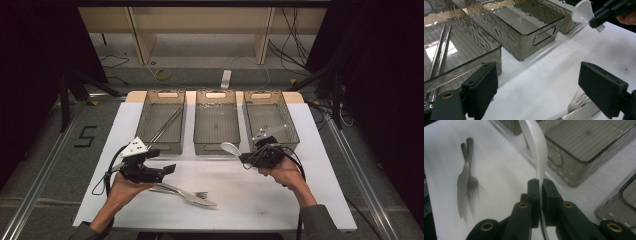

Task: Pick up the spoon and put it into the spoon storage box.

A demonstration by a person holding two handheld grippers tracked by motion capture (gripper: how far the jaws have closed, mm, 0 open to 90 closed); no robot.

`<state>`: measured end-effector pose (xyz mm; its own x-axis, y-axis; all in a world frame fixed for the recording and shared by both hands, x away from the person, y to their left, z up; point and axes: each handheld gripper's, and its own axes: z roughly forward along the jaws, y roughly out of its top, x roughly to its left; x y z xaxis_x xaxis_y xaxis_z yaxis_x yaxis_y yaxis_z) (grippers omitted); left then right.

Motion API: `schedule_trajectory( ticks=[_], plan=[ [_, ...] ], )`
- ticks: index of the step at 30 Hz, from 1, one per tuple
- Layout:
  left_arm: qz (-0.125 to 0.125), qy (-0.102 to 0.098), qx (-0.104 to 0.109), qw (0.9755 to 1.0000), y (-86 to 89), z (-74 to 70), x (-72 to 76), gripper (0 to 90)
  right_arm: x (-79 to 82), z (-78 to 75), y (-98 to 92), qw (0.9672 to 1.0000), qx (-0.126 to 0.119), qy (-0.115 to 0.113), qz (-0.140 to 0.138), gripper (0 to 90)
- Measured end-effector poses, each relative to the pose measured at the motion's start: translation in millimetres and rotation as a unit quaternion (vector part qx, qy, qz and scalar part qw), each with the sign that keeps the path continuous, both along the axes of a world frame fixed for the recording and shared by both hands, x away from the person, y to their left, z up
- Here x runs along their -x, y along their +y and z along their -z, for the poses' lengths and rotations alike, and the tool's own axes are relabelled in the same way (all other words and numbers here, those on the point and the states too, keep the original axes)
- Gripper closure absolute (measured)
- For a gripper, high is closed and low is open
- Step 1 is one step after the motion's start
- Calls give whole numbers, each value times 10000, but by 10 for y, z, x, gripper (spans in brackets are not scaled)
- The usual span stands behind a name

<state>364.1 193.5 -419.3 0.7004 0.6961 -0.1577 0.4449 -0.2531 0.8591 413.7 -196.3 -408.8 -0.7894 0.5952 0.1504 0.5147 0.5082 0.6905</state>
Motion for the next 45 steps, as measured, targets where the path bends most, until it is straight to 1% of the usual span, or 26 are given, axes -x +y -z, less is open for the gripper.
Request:
schedule_trajectory(
  ticks=[2,4,8,11,16,20,24,27,32,36,41,45],
  plan=[
    [0,3,3,10000,1,1,-2,155,-38,-27,16,10000,-31,-60,60,860],
    [3,4,6,10000,-1,4,-3,155,-75,-54,35,9997,-59,-169,167,860],
    [8,-6,6,10000,-11,5,-5,154,-162,-107,87,9991,-120,-285,297,860],
    [31,-3,-24,10000,-15,7,-2,154,-236,-151,137,9986,-243,-271,381,860],
    [33,0,-17,10000,-13,7,-2,154,-365,-220,227,9975,-336,-257,567,860],
    [44,73,97,9999,-8,8,-9,154,-452,-272,304,9972,-394,-235,594,860],
    [68,47,65,9999,-17,7,-6,154,-535,-311,375,9965,-459,-204,665,860],
    [65,49,67,9999,-26,9,-2,154,-602,-338,415,9957,-576,-146,710,859],
    [67,45,59,10000,-25,9,-3,153,-693,-372,507,9950,-588,-138,796,859],
    [68,53,48,10000,-26,11,-2,153,-772,-386,572,9937,-635,-97,915,859],
    [60,13,24,10000,-20,5,0,152,-844,-388,641,9932,-601,-70,993,859],
    [58,20,22,10000,-21,7,-1,152,-890,-387,690,9931,-534,-47,1041,859]
  ],
)
